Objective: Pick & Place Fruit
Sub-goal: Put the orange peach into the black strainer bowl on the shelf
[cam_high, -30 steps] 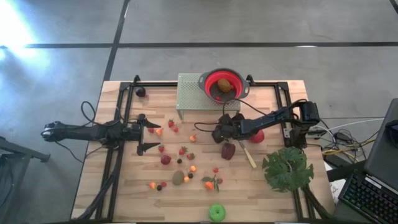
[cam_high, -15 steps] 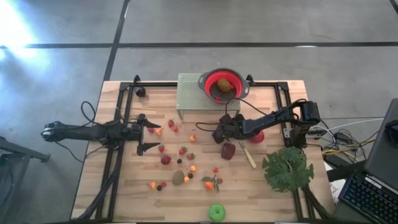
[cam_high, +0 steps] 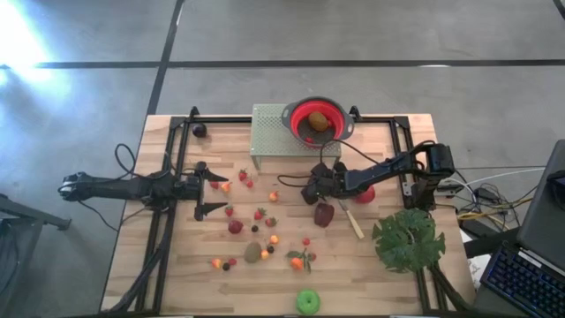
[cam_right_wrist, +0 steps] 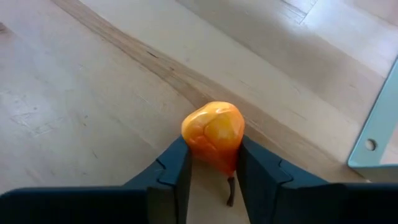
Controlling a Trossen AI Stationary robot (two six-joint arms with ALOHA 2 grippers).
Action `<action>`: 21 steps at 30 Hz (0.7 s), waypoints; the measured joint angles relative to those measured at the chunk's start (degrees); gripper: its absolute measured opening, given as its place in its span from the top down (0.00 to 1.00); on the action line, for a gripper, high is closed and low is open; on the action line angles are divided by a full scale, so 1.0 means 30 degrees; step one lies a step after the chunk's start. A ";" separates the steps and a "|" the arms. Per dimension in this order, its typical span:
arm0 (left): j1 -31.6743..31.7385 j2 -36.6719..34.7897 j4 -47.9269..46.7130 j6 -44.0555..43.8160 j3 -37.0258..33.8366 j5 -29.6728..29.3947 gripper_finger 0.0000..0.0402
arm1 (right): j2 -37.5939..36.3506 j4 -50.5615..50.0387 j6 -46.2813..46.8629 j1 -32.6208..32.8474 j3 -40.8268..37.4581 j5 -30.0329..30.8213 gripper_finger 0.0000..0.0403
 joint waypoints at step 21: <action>0.0004 0.0004 0.0000 0.0000 0.0000 0.0000 0.03 | 0.0007 0.0092 -0.0173 0.0044 -0.0010 -0.0149 0.74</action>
